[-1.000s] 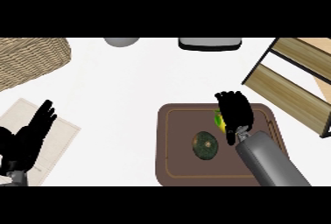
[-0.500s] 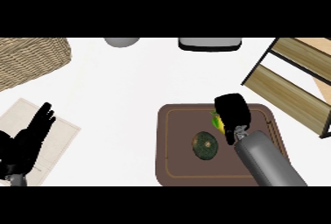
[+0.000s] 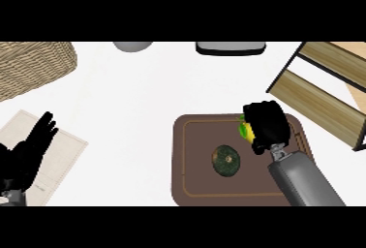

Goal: Pick the lemon from the tray and place it in the tiered shelf

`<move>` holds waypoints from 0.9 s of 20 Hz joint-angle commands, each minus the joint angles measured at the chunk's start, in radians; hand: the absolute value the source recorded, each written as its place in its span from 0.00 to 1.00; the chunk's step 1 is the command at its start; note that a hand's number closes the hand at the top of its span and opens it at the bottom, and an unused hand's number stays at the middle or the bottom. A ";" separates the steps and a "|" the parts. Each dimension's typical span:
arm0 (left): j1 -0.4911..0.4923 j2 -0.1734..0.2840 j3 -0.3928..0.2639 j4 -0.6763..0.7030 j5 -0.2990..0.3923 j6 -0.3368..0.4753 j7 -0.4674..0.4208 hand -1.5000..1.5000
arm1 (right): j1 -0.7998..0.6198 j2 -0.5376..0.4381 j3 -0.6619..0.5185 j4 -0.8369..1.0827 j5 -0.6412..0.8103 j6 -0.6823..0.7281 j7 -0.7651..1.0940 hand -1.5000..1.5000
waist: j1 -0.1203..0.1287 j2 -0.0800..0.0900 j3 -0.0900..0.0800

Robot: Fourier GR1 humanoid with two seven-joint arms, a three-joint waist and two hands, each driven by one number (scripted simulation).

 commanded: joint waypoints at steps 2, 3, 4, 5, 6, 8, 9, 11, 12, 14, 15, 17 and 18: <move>-0.004 -0.005 0.005 -0.028 0.003 0.012 0.025 0.50 | 0.009 0.079 -0.166 -0.060 -0.079 0.002 0.171 1.00 | -0.010 0.001 0.003; 0.020 -0.009 0.005 -0.005 -0.008 0.011 -0.008 0.50 | 0.006 0.082 -0.227 -0.065 -0.110 0.013 0.211 1.00 | -0.014 0.001 0.003; 0.005 0.004 0.013 -0.011 0.017 -0.012 0.015 0.50 | 0.010 0.102 -0.274 -0.067 -0.127 -0.012 0.255 1.00 | -0.018 0.001 0.003; 0.061 -0.013 -0.003 -0.030 -0.014 0.001 -0.039 0.50 | -0.011 0.097 -0.307 -0.094 -0.156 0.014 0.262 1.00 | -0.004 -0.001 0.003; 0.006 0.001 0.008 -0.033 0.012 -0.006 0.033 0.50 | 0.001 0.123 -0.294 -0.145 -0.147 0.022 0.304 1.00 | -0.012 -0.001 0.003; 0.002 -0.009 0.003 -0.026 -0.003 0.003 0.016 0.50 | 0.019 0.104 -0.318 -0.276 -0.168 0.076 0.338 1.00 | -0.016 -0.002 0.002; -0.004 -0.009 0.006 -0.001 -0.020 0.010 -0.014 0.50 | -0.020 0.124 -0.314 -0.305 -0.156 0.098 0.385 1.00 | -0.010 0.000 0.002; -0.007 0.001 0.018 0.009 0.002 -0.012 0.007 0.50 | 0.030 0.150 -0.319 -0.451 -0.195 0.152 0.428 1.00 | -0.017 -0.002 0.002; 0.041 0.009 0.022 -0.041 0.015 -0.032 0.001 0.50 | 0.017 0.137 -0.341 -0.510 -0.208 0.189 0.452 1.00 | -0.010 -0.004 0.002; -0.014 -0.011 0.007 -0.034 -0.014 0.021 0.043 0.50 | 0.020 0.169 -0.383 -0.607 -0.284 0.208 0.466 1.00 | -0.022 -0.005 0.003; 0.009 0.010 0.037 0.053 0.013 -0.042 -0.036 0.50 | 0.042 0.193 -0.358 -0.674 -0.274 0.226 0.506 1.00 | -0.020 -0.003 0.001; 0.005 -0.005 0.021 0.013 -0.005 -0.012 -0.010 0.50 | -0.037 0.223 -0.418 -0.733 -0.331 0.259 0.573 1.00 | -0.016 -0.004 0.002; 0.004 -0.015 0.016 -0.018 0.009 -0.013 0.024 0.50 | -0.054 0.221 -0.417 -0.753 -0.307 0.236 0.592 1.00 | -0.007 -0.002 0.002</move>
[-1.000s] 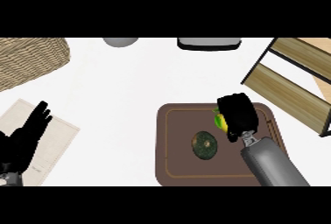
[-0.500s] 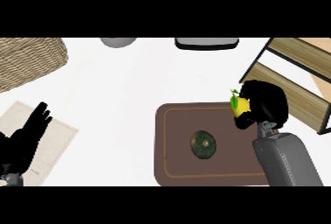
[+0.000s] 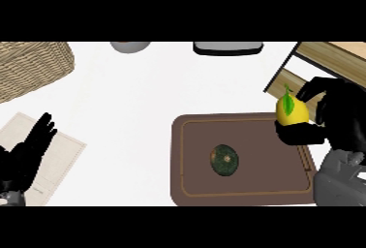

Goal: Pick the lemon from the tray and place it in the tiered shelf

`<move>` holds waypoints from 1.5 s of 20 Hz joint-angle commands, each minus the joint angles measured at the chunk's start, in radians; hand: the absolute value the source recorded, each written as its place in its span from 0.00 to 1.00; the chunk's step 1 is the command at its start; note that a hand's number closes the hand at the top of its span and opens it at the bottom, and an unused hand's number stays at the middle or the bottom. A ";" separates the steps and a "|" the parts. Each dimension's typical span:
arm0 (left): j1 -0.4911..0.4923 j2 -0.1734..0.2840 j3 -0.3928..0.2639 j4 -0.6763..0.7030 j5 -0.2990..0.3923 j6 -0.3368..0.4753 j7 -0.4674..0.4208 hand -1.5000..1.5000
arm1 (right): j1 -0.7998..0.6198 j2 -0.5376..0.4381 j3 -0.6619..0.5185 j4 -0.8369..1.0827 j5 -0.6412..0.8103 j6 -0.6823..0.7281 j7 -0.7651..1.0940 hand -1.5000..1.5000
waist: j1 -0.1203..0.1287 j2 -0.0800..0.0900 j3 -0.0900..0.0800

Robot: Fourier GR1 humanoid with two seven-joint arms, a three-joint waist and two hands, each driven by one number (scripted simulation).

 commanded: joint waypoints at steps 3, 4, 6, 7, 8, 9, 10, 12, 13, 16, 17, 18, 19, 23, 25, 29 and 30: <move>0.006 -0.011 -0.016 -0.063 -0.017 0.007 0.038 0.50 | -0.059 0.004 -0.096 -0.254 -0.103 0.110 0.136 1.00 | 0.012 0.003 0.001; -0.034 -0.010 -0.012 -0.029 -0.028 0.026 0.044 0.50 | -0.107 -0.010 -0.070 -0.333 -0.078 0.198 0.221 1.00 | 0.004 0.001 0.000; 0.021 -0.035 -0.033 -0.064 -0.047 0.029 0.027 0.50 | -0.141 0.002 -0.052 -0.381 -0.064 0.215 0.267 1.00 | 0.014 0.003 0.000; 0.043 -0.052 -0.047 -0.062 -0.035 0.008 0.017 0.50 | -0.193 -0.009 -0.091 -0.380 -0.090 0.227 0.274 1.00 | 0.015 0.002 0.000; 0.033 -0.029 -0.010 -0.045 -0.021 0.006 0.012 0.50 | -0.229 0.006 -0.053 -0.410 -0.076 0.287 0.343 1.00 | 0.014 0.002 -0.001; -0.043 -0.017 0.003 -0.044 -0.009 0.017 0.075 0.50 | -0.250 -0.039 -0.192 -0.366 -0.167 0.272 0.274 1.00 | 0.010 0.003 0.000; 0.012 -0.007 0.000 -0.069 -0.016 -0.002 0.052 0.50 | -0.330 -0.044 -0.169 -0.341 -0.135 0.281 0.325 1.00 | 0.017 0.003 0.000; -0.032 -0.030 -0.023 -0.036 -0.030 0.004 0.062 0.50 | -0.361 -0.073 -0.155 -0.306 -0.086 0.245 0.310 1.00 | 0.015 0.004 -0.001; -0.014 -0.005 0.010 -0.011 -0.012 -0.024 0.019 0.50 | -0.382 -0.101 -0.195 -0.256 -0.090 0.240 0.284 1.00 | 0.017 0.005 -0.001; 0.007 -0.009 0.005 -0.048 -0.007 -0.026 0.032 0.50 | -0.438 -0.187 -0.219 -0.231 -0.053 0.313 0.288 1.00 | 0.016 0.002 -0.001; -0.034 -0.002 0.022 -0.015 -0.008 -0.011 0.038 0.50 | -0.428 -0.230 -0.218 -0.192 -0.027 0.329 0.249 1.00 | 0.010 0.004 -0.002; 0.008 -0.025 -0.008 -0.080 -0.025 0.006 0.064 0.50 | -0.403 -0.227 -0.226 -0.222 -0.028 0.345 0.253 1.00 | 0.013 0.001 -0.001; -0.032 -0.020 0.011 0.000 -0.016 -0.008 0.030 0.50 | -0.441 -0.257 -0.274 -0.193 -0.071 0.373 0.230 1.00 | 0.005 0.003 -0.001; -0.036 -0.036 -0.004 -0.008 -0.031 -0.006 0.010 0.50 | -0.493 -0.281 -0.278 -0.102 -0.047 0.379 0.207 1.00 | 0.012 0.006 -0.001; -0.048 -0.035 0.002 0.015 -0.046 0.011 0.012 0.50 | -0.561 -0.328 -0.326 -0.046 -0.061 0.400 0.198 1.00 | 0.012 0.005 -0.001; -0.006 -0.029 0.001 -0.012 -0.056 0.002 0.018 0.50 | -0.565 -0.389 -0.372 0.117 -0.041 0.318 0.109 1.00 | 0.023 0.008 0.000; -0.023 -0.043 0.004 0.000 -0.036 -0.013 -0.002 0.50 | -0.585 -0.407 -0.335 0.144 -0.017 0.316 0.107 1.00 | 0.024 0.008 0.000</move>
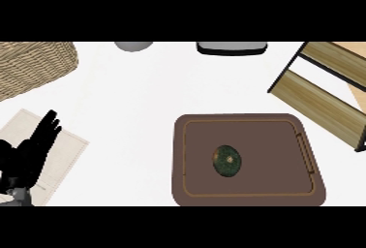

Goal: Pick the lemon from the tray and place it in the tiered shelf

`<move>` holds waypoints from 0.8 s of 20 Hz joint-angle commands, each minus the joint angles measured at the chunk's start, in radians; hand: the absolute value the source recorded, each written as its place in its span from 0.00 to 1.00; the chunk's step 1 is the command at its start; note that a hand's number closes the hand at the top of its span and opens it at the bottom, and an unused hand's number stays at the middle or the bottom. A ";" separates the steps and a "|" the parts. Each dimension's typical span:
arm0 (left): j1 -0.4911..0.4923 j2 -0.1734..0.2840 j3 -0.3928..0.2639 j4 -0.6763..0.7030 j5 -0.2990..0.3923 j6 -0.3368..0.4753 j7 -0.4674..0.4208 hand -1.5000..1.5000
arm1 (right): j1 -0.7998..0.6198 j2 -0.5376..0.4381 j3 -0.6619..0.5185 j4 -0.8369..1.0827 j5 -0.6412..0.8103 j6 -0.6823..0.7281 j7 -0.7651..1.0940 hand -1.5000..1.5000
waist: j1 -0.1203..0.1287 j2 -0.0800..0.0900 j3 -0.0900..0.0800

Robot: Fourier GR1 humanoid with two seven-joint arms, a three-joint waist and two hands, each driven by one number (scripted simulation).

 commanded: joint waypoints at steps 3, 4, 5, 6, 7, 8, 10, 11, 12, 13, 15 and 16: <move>-0.059 0.012 0.020 -0.006 0.007 0.002 0.048 0.50 | 0.014 -0.079 -0.011 0.141 0.051 -0.070 -0.017 1.00 | 0.000 0.002 0.001; -0.097 0.003 0.012 0.139 -0.029 0.005 -0.020 0.50 | -0.007 -0.091 0.011 0.193 0.072 -0.096 -0.030 1.00 | -0.003 0.005 0.000; 0.022 -0.028 -0.009 -0.008 -0.016 -0.001 -0.017 0.50 | 0.021 -0.117 -0.016 0.221 0.063 -0.118 -0.066 1.00 | 0.006 0.002 0.001; -0.022 -0.011 0.000 0.046 -0.012 -0.018 -0.019 0.50 | 0.011 -0.124 -0.011 0.248 0.065 -0.109 -0.059 1.00 | 0.003 0.002 0.000; -0.011 -0.003 0.008 0.005 -0.011 -0.013 -0.004 0.50 | 0.050 -0.119 -0.002 0.269 0.076 -0.164 -0.092 1.00 | 0.005 0.002 0.001; -0.020 0.009 0.016 -0.016 0.002 -0.019 0.042 0.50 | 0.057 -0.141 -0.030 0.301 0.068 -0.189 -0.120 1.00 | 0.005 0.002 0.001; -0.020 0.003 0.031 0.054 -0.005 -0.032 -0.042 0.50 | 0.053 -0.145 -0.030 0.325 0.061 -0.220 -0.127 1.00 | 0.002 0.002 0.000; 0.018 -0.046 -0.015 -0.025 -0.037 0.015 -0.001 0.50 | 0.087 -0.149 -0.058 0.315 0.040 -0.249 -0.160 1.00 | 0.002 0.001 0.001; 0.035 -0.011 0.001 -0.056 -0.012 -0.028 0.011 0.50 | 0.085 -0.147 -0.069 0.367 0.048 -0.277 -0.152 1.00 | 0.006 0.002 0.001; 0.005 -0.013 0.020 0.014 -0.006 -0.028 -0.005 0.50 | 0.074 -0.130 -0.063 0.377 0.034 -0.295 -0.147 1.00 | 0.004 0.002 0.001; 0.000 -0.008 0.017 -0.019 -0.008 -0.024 0.023 0.50 | 0.097 -0.177 -0.130 0.451 0.000 -0.348 -0.225 1.00 | 0.004 0.002 0.001; 0.052 -0.014 0.017 -0.021 -0.007 -0.047 -0.043 0.50 | 0.089 -0.144 -0.097 0.483 0.032 -0.407 -0.202 1.00 | 0.010 0.003 0.001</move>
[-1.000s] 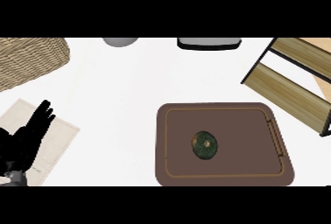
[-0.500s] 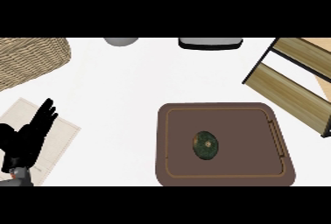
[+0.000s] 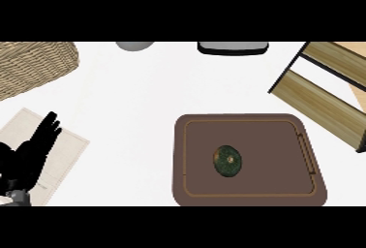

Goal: Pick the lemon from the tray and place it in the tiered shelf

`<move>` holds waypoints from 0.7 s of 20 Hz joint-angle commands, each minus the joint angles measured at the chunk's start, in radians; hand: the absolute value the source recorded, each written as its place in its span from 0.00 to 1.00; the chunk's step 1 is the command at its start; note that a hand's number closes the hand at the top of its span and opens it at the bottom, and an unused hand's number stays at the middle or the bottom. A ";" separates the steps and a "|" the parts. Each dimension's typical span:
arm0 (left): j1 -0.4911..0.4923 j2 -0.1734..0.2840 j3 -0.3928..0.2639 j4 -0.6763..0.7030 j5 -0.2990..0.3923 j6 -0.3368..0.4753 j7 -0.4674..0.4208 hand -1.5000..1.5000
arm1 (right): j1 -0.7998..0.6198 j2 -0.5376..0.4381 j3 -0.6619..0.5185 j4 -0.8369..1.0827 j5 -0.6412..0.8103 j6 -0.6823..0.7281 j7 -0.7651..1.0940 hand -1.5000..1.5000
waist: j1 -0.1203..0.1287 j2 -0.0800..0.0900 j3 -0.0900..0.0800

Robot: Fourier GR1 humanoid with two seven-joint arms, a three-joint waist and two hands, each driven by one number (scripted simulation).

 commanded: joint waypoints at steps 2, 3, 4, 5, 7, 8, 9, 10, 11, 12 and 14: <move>0.018 0.005 0.012 -0.055 0.014 -0.015 0.040 0.50 | 0.051 -0.025 -0.032 0.140 -0.021 -0.118 -0.072 1.00 | 0.001 0.000 0.000; -0.008 0.011 0.009 -0.020 -0.005 -0.014 0.029 0.50 | 0.014 -0.060 -0.023 0.160 -0.025 -0.075 -0.055 1.00 | -0.002 0.000 0.000; -0.025 -0.001 0.009 -0.045 -0.004 0.009 0.052 0.50 | -0.023 -0.091 -0.035 0.196 -0.050 -0.047 -0.066 1.00 | -0.001 0.000 0.000; -0.002 0.013 0.022 0.008 0.009 -0.027 -0.002 0.50 | -0.007 -0.013 -0.064 0.204 0.005 -0.202 0.004 1.00 | 0.005 0.003 0.000; 0.002 0.012 0.024 -0.030 0.015 -0.029 0.012 0.50 | 0.010 -0.047 -0.078 0.259 0.006 -0.232 -0.014 0.00 | 0.004 0.001 0.000; 0.006 -0.004 0.015 -0.016 -0.016 0.001 0.010 0.50 | 0.044 -0.028 -0.058 0.281 0.012 -0.284 -0.047 0.00 | 0.003 0.001 0.000; 0.009 0.000 0.024 -0.001 -0.002 -0.020 -0.009 0.50 | 0.038 -0.107 -0.053 0.288 -0.017 -0.170 -0.084 0.00 | -0.002 0.000 0.000; 0.032 -0.037 -0.012 -0.026 -0.037 0.005 -0.035 0.50 | 0.052 -0.080 -0.026 0.296 -0.008 -0.195 -0.091 0.00 | 0.000 0.000 0.000; -0.034 -0.021 -0.004 -0.036 -0.016 0.008 0.051 0.50 | 0.055 -0.096 -0.014 0.359 0.015 -0.224 -0.130 0.00 | 0.001 0.002 0.000; 0.034 -0.043 -0.013 -0.074 -0.042 0.032 0.029 0.50 | 0.056 -0.113 -0.021 0.353 -0.006 -0.214 -0.136 0.00 | 0.002 0.000 0.000; -0.012 -0.017 0.010 -0.020 -0.020 -0.005 0.036 0.50 | 0.023 -0.106 -0.023 0.389 -0.034 -0.265 -0.153 0.00 | 0.000 0.000 0.000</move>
